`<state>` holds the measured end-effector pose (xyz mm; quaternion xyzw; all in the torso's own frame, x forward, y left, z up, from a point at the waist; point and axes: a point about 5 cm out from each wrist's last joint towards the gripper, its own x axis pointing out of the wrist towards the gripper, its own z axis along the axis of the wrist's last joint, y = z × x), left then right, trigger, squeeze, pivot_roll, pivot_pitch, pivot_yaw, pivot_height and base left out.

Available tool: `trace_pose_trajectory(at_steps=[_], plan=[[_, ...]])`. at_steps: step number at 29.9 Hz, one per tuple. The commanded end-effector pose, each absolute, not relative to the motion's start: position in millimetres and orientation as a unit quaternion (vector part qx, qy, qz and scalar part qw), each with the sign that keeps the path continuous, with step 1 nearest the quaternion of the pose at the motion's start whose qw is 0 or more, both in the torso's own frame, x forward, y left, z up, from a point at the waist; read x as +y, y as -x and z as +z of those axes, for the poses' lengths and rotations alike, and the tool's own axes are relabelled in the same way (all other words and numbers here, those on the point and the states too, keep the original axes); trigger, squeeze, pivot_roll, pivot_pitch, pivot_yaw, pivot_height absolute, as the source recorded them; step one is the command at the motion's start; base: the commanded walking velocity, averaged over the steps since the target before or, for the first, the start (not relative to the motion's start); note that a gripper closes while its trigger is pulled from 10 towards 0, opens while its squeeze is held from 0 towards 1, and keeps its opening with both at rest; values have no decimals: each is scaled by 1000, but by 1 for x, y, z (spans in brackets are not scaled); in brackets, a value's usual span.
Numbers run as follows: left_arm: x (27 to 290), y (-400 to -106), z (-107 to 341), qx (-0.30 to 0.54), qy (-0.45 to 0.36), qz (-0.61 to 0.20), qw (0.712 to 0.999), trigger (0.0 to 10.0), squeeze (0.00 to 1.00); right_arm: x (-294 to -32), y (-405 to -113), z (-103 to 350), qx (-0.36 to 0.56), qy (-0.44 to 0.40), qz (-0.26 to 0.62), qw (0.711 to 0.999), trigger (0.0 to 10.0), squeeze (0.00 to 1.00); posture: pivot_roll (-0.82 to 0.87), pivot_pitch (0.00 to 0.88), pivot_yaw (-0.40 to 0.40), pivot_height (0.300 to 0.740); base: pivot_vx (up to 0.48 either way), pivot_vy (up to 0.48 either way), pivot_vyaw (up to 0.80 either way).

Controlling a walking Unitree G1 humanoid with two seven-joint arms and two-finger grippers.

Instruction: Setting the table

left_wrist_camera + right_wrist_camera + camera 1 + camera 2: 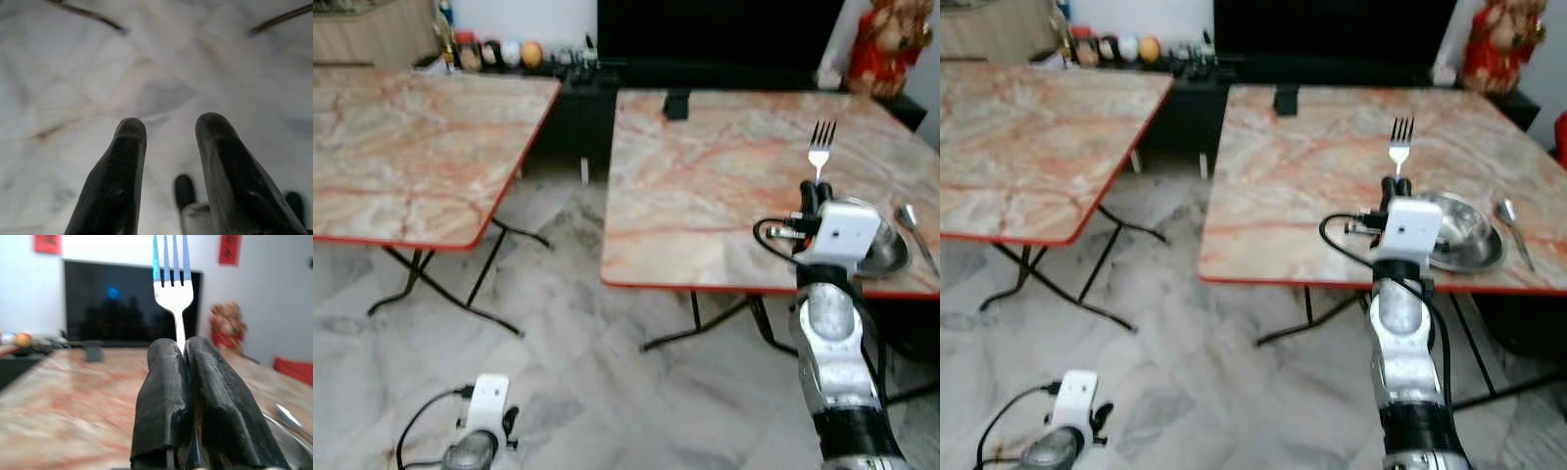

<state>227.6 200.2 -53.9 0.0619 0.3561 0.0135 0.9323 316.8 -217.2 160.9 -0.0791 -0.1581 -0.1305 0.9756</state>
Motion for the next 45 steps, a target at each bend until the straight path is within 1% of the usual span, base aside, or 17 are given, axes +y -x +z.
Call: trace_pose_trajectory(at_steps=[1,19,34,42,45], plan=[[202,-226,-55,364,-68,12,929,10000,0,-215,-319,170,-175,73,-128,974,10000,0,49,0,-28,740,0,-289,0],[203,-223,-57,367,-70,14,928,10000,0,-215,-320,171,-174,76,-125,974,10000,0,55,0,-38,740,0,-287,0],[203,-223,-57,368,-57,14,928,10000,0,-216,-321,172,-174,73,-127,974,10000,0,55,0,-35,740,0,0,0],[202,-223,-57,369,-56,14,928,10000,0,-218,-320,172,-175,74,-128,973,10000,0,55,0,-35,740,306,0,0],[203,-221,-58,372,-57,11,927,10000,0,-216,-319,170,-175,73,-128,973,10000,0,47,0,-17,740,319,0,0]])
